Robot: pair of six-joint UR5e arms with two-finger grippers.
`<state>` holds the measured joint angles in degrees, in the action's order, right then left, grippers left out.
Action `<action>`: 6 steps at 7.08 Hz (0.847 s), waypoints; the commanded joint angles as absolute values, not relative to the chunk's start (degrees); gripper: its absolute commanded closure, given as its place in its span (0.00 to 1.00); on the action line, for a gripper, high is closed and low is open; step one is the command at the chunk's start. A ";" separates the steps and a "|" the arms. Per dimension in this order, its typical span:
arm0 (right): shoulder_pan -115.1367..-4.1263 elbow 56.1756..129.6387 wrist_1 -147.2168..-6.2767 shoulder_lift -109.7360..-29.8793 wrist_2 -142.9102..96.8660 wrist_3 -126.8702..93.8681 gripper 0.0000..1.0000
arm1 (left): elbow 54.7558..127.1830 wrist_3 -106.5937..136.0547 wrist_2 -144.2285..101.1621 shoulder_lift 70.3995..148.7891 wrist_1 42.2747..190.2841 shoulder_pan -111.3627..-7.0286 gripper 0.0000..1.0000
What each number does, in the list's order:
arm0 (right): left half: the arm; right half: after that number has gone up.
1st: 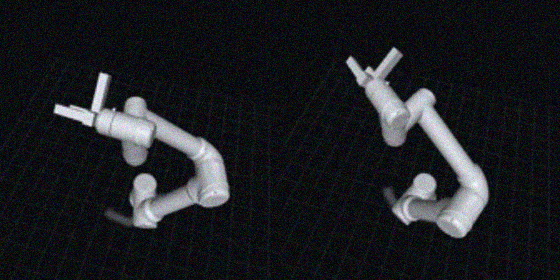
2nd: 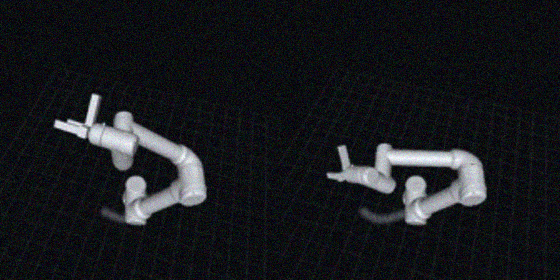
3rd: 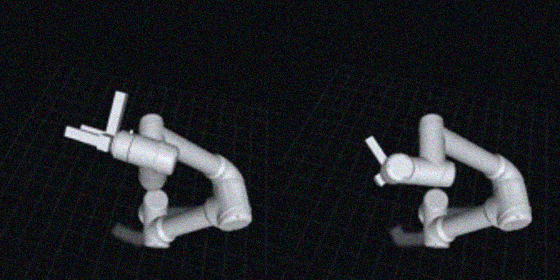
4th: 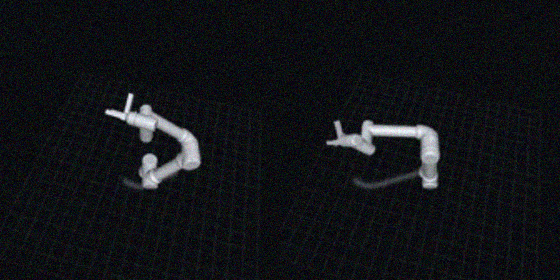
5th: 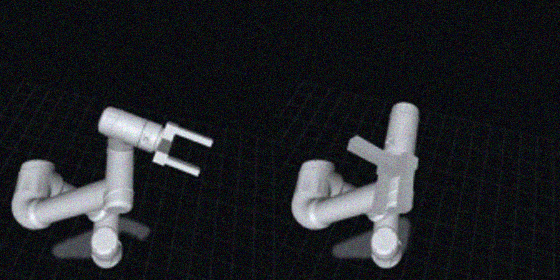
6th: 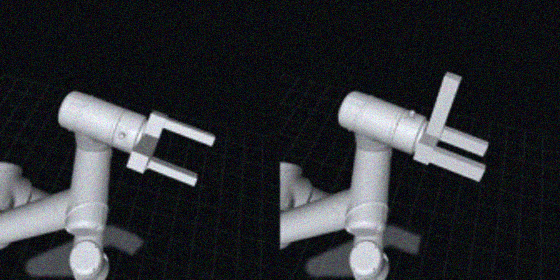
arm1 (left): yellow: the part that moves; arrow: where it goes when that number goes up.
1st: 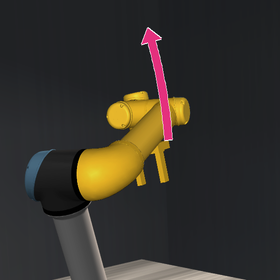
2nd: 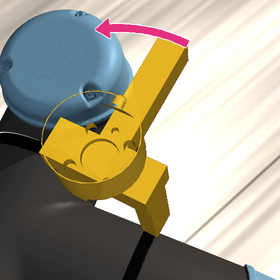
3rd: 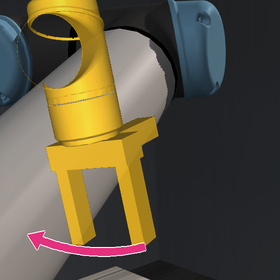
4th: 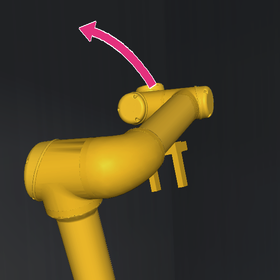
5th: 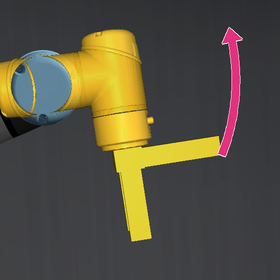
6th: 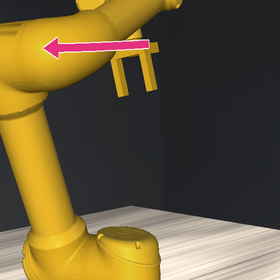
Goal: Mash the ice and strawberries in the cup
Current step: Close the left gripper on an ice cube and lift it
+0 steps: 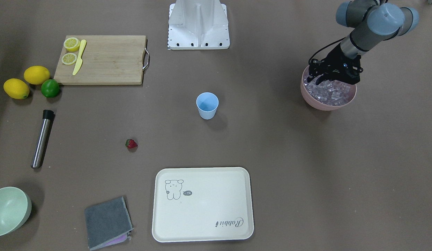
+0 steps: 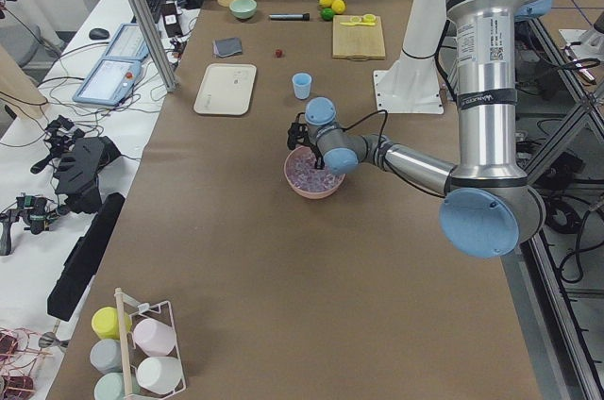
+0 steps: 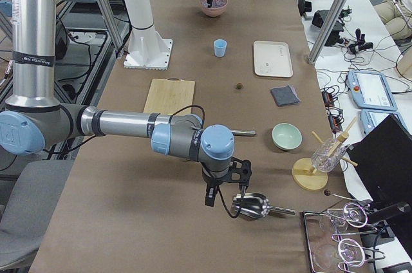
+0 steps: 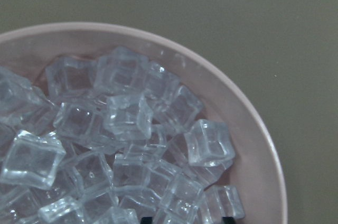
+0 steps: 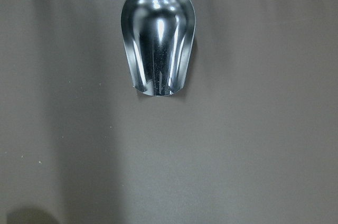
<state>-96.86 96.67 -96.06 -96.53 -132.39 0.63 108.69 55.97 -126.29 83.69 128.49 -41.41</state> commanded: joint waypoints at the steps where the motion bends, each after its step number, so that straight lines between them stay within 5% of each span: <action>1: -97.12 96.94 -96.06 -96.59 -132.36 0.62 0.00 | 109.16 55.81 -126.39 83.50 128.50 -41.83 1.00; 6: -97.56 98.35 -96.06 -96.50 -132.19 0.62 0.00 | 110.30 56.25 -126.83 80.42 136.38 -52.62 1.00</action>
